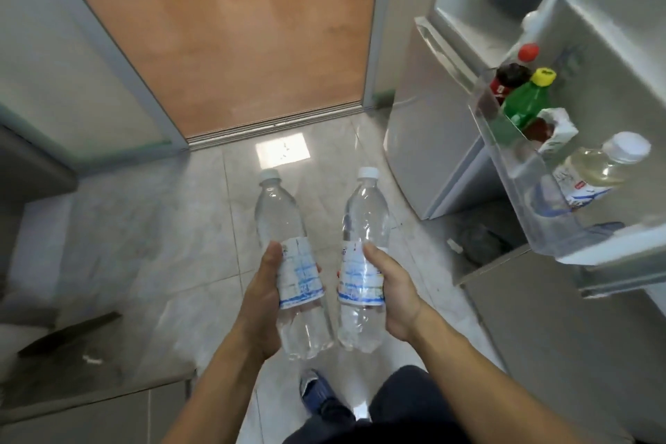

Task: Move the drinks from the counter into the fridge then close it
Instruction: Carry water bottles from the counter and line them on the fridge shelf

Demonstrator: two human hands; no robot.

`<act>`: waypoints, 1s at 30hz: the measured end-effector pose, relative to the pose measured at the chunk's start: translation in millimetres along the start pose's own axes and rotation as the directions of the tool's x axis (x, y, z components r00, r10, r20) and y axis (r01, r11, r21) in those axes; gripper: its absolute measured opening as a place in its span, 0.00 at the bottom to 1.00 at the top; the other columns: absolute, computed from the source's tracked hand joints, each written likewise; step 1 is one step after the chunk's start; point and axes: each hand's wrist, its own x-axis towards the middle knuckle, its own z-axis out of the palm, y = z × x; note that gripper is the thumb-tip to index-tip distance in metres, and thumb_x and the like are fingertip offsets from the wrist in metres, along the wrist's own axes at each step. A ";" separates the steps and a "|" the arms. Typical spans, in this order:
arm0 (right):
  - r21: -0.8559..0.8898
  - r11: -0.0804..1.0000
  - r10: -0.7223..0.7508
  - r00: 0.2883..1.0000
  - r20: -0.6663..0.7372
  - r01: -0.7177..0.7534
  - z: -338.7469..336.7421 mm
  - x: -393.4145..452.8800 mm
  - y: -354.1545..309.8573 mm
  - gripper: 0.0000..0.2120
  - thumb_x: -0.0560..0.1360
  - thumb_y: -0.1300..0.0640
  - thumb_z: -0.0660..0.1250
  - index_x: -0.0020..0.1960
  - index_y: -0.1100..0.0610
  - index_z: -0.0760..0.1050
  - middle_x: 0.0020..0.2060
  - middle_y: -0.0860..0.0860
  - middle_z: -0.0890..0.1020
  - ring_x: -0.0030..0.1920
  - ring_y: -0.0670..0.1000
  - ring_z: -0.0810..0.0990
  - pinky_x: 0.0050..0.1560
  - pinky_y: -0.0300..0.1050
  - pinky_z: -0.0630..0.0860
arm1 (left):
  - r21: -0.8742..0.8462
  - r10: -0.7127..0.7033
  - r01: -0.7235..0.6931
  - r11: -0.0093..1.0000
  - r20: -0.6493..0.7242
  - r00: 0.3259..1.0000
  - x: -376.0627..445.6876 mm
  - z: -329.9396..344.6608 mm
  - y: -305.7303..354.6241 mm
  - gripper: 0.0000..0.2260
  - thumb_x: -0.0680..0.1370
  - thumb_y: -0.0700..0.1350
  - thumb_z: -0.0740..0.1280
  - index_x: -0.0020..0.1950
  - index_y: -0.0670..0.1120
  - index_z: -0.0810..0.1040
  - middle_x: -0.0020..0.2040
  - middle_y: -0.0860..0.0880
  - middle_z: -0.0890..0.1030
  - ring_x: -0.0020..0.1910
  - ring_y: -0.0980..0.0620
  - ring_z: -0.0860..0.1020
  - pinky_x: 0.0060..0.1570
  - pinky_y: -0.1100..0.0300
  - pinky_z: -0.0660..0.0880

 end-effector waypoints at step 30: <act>0.161 0.964 -0.170 0.958 -0.230 0.210 -8.8 374.6 -340.1 0.25 0.66 0.38 0.70 0.52 0.56 0.83 0.45 0.59 0.85 0.44 0.56 0.84 0.47 0.50 0.80 | 0.393 0.045 -0.106 0.913 0.162 0.986 414.4 156.4 335.2 0.25 0.69 0.64 0.65 0.58 0.48 0.77 0.44 0.45 0.86 0.40 0.47 0.86 0.33 0.57 0.80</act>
